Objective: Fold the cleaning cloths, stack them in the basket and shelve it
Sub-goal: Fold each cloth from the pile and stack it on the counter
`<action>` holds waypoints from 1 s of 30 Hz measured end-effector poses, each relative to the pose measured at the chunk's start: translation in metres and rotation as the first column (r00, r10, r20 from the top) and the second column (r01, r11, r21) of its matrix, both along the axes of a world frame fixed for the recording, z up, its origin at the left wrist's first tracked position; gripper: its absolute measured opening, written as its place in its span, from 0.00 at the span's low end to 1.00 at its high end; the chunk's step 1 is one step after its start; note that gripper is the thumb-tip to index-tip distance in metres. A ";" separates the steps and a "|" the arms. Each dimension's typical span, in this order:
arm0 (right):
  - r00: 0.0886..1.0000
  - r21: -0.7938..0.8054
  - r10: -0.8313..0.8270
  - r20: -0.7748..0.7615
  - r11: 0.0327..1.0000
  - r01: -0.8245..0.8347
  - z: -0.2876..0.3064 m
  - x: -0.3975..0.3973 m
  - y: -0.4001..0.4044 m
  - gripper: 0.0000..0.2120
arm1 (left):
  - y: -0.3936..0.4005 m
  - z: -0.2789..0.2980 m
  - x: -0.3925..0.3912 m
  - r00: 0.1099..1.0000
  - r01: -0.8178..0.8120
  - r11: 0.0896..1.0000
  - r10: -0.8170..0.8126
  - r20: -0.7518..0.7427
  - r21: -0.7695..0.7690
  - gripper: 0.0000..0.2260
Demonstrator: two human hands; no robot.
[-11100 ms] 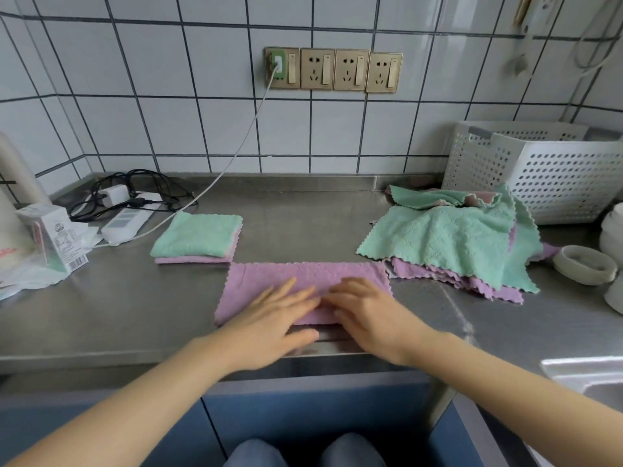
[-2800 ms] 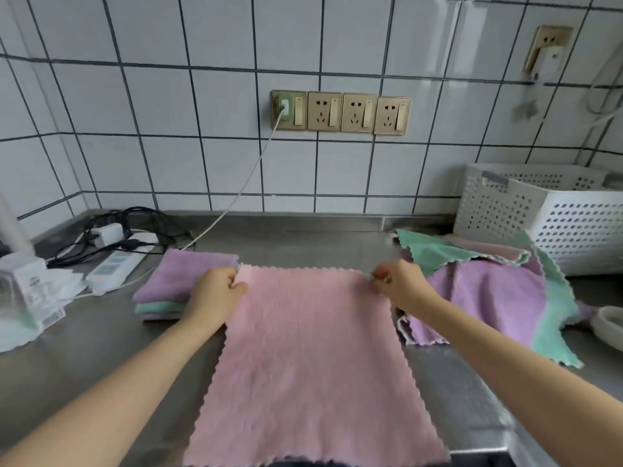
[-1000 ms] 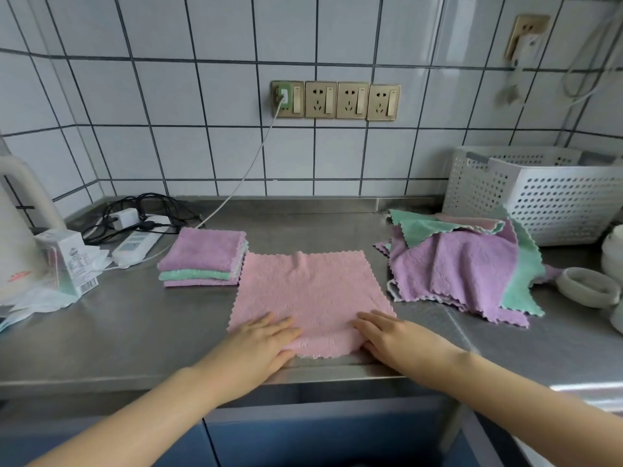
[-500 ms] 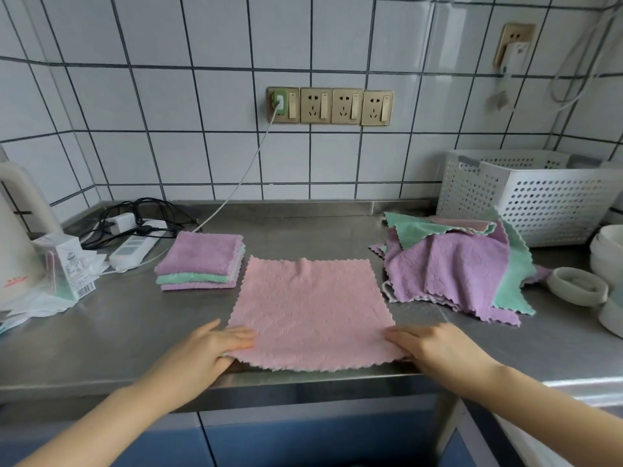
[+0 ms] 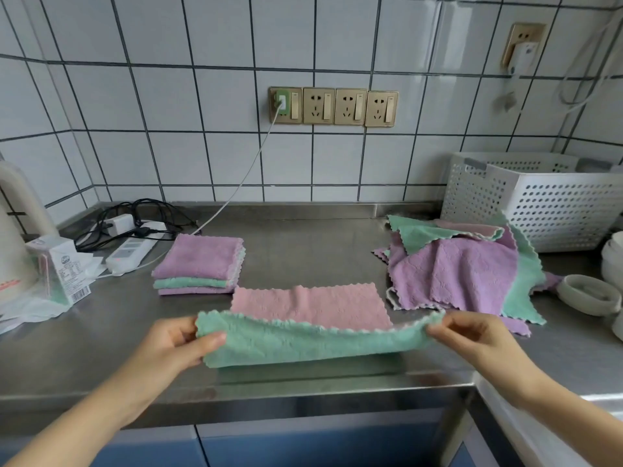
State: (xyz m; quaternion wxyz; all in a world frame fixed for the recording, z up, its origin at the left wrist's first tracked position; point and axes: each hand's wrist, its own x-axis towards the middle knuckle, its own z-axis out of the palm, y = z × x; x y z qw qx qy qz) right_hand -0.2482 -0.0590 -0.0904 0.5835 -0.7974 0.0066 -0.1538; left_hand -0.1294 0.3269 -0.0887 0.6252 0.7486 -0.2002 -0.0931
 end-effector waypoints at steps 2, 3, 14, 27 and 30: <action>0.999 0.166 -0.042 -0.008 0.985 0.043 0.005 0.018 0.008 0.21 | -0.013 0.000 0.015 0.991 -0.113 0.993 0.110 -0.081 -0.035 0.25; 0.996 0.214 -0.092 -0.024 0.972 0.095 0.006 0.032 0.011 0.16 | -0.022 -0.001 0.025 0.983 -0.165 0.984 0.159 -0.093 -0.060 0.18; 0.882 -0.414 -0.458 -0.108 0.828 0.379 -0.048 0.128 0.012 0.15 | -0.045 -0.041 0.080 0.948 -0.316 0.918 0.316 0.038 0.240 0.14; 0.800 -0.565 -0.554 -0.232 0.746 0.353 -0.047 0.165 0.007 0.11 | -0.065 -0.041 0.108 0.875 -0.476 0.656 0.418 0.243 0.585 0.14; 0.785 -0.554 -0.577 -0.226 0.739 0.384 -0.045 0.162 0.009 0.12 | -0.068 -0.038 0.107 0.863 -0.499 0.646 0.432 0.263 0.578 0.16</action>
